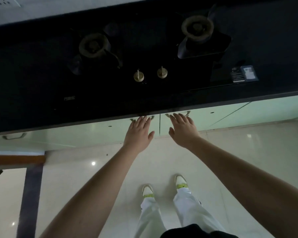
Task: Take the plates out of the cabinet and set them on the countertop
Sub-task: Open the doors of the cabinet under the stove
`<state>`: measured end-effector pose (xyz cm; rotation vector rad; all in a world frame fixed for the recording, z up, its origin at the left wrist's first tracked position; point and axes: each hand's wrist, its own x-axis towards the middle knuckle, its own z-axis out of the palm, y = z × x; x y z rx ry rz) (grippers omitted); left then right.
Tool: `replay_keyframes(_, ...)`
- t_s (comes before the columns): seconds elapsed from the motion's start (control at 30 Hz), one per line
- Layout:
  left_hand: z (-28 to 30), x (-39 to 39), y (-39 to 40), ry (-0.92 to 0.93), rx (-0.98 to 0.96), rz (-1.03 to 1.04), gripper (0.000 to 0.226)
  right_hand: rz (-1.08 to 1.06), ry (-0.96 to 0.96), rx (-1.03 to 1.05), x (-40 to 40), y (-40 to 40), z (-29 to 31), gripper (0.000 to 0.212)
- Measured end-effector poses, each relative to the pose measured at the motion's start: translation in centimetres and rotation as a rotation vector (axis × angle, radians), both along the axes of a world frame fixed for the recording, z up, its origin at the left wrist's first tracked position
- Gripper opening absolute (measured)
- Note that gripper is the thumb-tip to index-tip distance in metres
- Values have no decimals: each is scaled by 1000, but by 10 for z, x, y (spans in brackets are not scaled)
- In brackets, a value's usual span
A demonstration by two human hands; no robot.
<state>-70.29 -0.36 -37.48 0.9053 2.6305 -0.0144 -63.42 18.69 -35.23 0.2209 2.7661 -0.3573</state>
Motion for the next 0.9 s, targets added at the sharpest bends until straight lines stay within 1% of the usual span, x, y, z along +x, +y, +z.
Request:
replay_keyframes(0.13, -26, -15, 12, -72, -44, 7, 69, -34, -78, -9, -20, 6, -26, 63)
replay_keyframes(0.23, -35, -19, 11, -102, -7, 43, 68, -82, -136, -35, -30, 9, -36, 64)
replay_keyframes(0.4, -37, -6, 8, -63, 85, 94, 62, -70, -103, -20, -27, 5, -40, 61)
replay_keyframes(0.5, -35, 7, 7, -75, 132, 152, 56, -98, -111, -32, -20, 4, -38, 60)
replay_keyframes(0.6, -33, 22, -2, -119, 169, 181, 53, -100, -130, -30, -3, 1, -37, 63)
replay_keyframes(0.73, -27, 56, -28, -224, 240, 238, 55, -93, -126, -35, 41, -3, -36, 67)
replay_keyframes(0.9, -20, 107, -79, -273, 223, 259, 53, -150, -170, -22, 94, -8, -28, 75)
